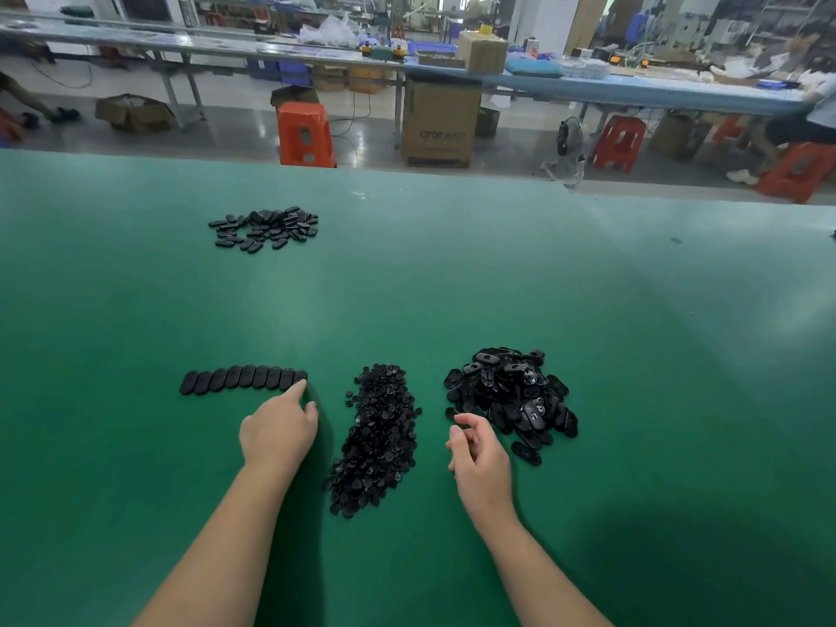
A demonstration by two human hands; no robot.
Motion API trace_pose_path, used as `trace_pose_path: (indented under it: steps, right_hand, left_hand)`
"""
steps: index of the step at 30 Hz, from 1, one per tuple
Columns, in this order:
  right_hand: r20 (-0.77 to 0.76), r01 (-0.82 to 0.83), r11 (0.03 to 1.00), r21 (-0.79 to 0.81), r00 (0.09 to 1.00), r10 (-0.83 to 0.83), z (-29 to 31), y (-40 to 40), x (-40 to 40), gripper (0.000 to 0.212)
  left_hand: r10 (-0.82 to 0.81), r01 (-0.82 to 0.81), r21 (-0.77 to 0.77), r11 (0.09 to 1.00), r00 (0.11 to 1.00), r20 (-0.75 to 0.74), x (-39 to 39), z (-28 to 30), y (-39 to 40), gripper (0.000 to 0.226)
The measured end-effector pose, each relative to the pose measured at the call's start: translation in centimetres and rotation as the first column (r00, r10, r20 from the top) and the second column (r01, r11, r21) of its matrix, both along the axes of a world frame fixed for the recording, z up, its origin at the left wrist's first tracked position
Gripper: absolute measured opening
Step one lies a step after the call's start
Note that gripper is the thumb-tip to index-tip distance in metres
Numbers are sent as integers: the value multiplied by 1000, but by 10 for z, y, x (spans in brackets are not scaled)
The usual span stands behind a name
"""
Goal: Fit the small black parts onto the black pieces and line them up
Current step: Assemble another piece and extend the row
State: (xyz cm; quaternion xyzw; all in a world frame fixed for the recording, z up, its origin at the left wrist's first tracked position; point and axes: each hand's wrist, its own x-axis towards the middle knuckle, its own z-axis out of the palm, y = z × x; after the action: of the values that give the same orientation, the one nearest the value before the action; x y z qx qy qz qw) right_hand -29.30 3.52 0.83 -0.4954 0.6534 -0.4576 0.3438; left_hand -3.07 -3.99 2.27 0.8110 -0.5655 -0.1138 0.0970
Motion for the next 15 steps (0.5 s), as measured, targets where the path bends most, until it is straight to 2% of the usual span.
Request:
trace_pose_path:
  steps: [4, 7, 11, 15]
  right_hand:
    - [4, 1, 1000, -4, 1000, -1, 0, 0, 0, 11]
    - [3, -1, 1000, -7, 1000, 1, -1, -1, 0, 10]
    - [3, -4, 1000, 1, 1000, 4, -2, -1, 0, 10]
    - [5, -16, 1000, 7, 1000, 16, -2, -1, 1, 13]
  left_hand:
    - [2, -2, -11, 1000, 1000, -2, 6, 0, 0, 48]
    - [-21, 19, -82, 996, 999, -27, 5, 1, 0, 48]
    - [-214, 199, -199, 960, 975, -59, -6, -1, 3, 43]
    - [-311, 313, -152, 938, 950, 33, -21, -6, 2, 41]
